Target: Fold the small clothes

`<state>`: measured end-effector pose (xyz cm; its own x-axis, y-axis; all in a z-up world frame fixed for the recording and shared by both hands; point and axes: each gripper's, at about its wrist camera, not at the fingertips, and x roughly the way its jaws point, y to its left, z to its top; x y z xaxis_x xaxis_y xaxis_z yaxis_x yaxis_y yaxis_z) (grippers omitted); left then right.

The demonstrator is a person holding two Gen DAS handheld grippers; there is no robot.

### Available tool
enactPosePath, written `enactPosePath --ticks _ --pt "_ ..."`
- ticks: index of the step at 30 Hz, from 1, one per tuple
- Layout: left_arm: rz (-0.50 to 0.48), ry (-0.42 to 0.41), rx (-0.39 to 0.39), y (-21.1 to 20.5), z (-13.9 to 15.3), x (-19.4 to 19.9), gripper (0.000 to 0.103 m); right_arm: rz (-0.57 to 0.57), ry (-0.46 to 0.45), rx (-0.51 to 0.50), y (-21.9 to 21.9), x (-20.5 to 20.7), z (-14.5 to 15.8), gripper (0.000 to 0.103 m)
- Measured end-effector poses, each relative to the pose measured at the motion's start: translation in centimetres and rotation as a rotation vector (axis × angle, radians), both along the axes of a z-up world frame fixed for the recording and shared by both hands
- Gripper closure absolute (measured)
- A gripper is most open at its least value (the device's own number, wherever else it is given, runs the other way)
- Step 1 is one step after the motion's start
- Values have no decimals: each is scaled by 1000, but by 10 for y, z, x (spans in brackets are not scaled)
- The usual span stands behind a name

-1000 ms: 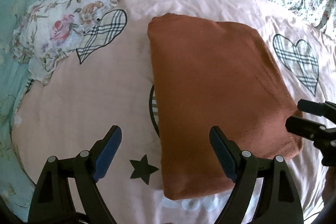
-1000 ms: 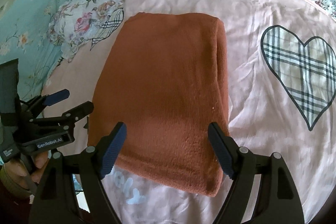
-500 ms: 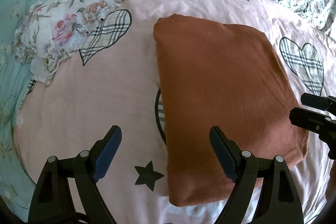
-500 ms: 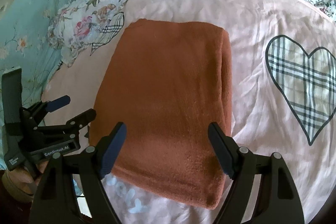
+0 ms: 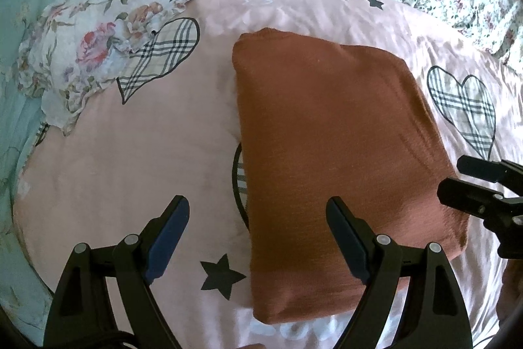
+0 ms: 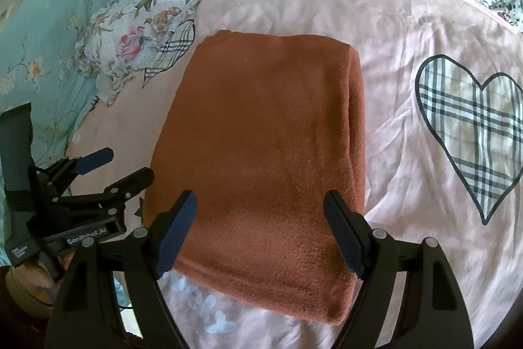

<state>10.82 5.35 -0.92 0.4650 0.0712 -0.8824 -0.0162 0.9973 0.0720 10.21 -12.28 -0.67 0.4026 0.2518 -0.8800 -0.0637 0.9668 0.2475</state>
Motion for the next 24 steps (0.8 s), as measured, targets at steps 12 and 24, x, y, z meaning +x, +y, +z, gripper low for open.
enactPosePath --ticks 12,24 --pt "29 16 -55 10 -4 4 17 -27 11 7 -10 5 -9 23" --pt "-18 20 -36 -3 -5 5 17 -32 13 21 -14 7 -10 23"
